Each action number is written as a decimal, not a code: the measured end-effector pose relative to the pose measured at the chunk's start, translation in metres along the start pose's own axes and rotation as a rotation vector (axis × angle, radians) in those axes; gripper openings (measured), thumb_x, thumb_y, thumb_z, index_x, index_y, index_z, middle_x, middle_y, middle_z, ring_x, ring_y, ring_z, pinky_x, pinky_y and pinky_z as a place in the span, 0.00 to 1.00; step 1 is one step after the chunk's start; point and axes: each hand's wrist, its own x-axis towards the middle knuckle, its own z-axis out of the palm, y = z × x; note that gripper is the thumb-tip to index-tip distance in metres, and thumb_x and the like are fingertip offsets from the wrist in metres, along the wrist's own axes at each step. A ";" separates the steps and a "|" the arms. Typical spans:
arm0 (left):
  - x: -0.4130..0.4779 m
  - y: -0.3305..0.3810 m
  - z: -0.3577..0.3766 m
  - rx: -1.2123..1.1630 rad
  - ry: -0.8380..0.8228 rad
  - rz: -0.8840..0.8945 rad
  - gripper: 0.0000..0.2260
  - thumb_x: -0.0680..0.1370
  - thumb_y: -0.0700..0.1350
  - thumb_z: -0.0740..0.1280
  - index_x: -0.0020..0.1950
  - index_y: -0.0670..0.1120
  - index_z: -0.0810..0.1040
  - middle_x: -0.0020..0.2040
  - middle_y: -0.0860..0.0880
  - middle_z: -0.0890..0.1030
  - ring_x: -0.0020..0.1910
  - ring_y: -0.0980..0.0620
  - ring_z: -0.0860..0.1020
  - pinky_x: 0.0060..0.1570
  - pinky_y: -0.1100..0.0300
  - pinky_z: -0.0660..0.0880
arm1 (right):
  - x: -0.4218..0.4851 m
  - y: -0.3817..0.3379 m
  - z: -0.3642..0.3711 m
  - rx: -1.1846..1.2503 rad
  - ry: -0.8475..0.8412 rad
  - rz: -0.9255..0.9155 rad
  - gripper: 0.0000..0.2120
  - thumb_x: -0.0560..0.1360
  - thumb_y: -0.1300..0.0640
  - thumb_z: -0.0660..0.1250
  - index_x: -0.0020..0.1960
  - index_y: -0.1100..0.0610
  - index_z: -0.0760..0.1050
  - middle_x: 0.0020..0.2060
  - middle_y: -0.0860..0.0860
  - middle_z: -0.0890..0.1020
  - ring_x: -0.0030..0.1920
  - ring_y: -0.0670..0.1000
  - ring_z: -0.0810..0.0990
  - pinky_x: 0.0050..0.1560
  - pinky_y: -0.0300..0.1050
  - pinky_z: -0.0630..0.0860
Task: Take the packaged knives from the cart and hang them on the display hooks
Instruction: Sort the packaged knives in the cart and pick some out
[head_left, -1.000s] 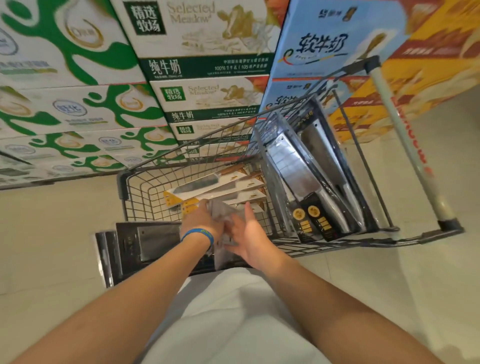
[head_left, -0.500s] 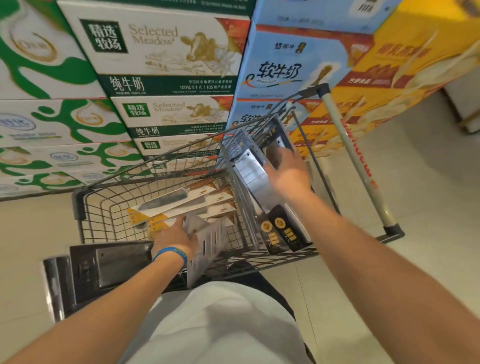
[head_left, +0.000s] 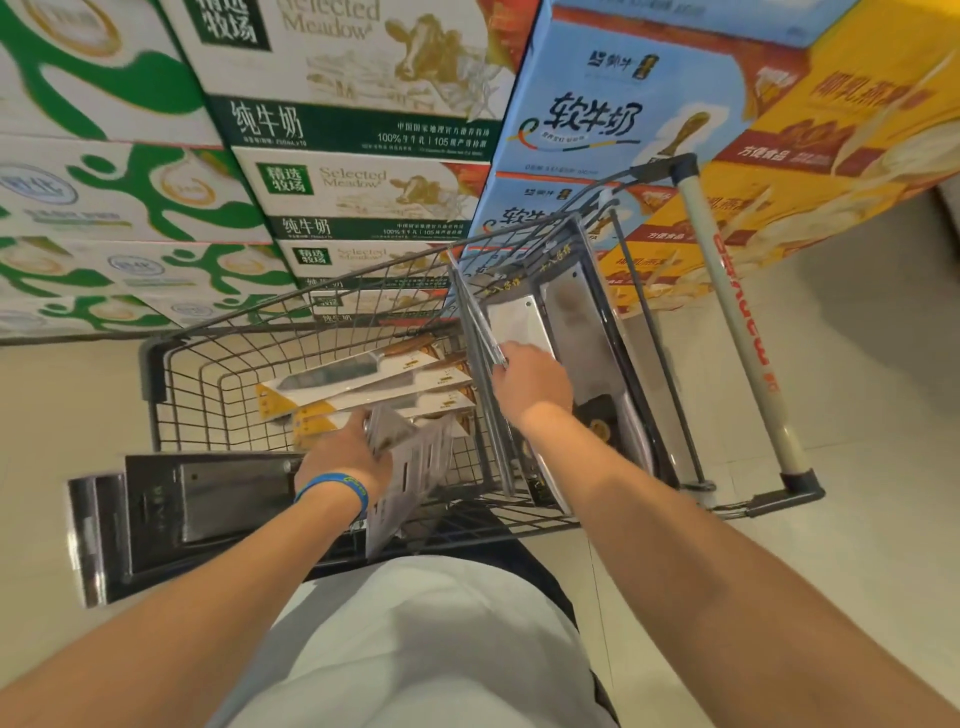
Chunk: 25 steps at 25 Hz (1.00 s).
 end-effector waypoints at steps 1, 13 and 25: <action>-0.001 0.001 0.000 0.004 0.000 0.000 0.24 0.78 0.53 0.64 0.73 0.56 0.64 0.44 0.49 0.81 0.38 0.47 0.79 0.37 0.52 0.80 | 0.000 0.005 0.000 -0.046 0.000 -0.005 0.18 0.83 0.46 0.61 0.69 0.52 0.75 0.61 0.54 0.81 0.62 0.58 0.79 0.56 0.53 0.78; -0.001 0.004 0.006 0.044 0.021 -0.011 0.24 0.79 0.53 0.63 0.74 0.53 0.63 0.39 0.50 0.79 0.33 0.48 0.79 0.37 0.51 0.82 | 0.058 0.052 -0.051 -0.235 0.454 0.100 0.29 0.77 0.52 0.71 0.75 0.56 0.67 0.67 0.59 0.77 0.70 0.62 0.71 0.61 0.59 0.73; -0.003 0.005 0.011 0.035 0.044 -0.031 0.23 0.78 0.53 0.64 0.72 0.54 0.63 0.36 0.52 0.75 0.32 0.49 0.77 0.30 0.57 0.74 | 0.036 0.021 -0.002 0.024 -0.117 -0.143 0.29 0.86 0.48 0.55 0.83 0.47 0.49 0.80 0.61 0.59 0.76 0.68 0.63 0.74 0.66 0.63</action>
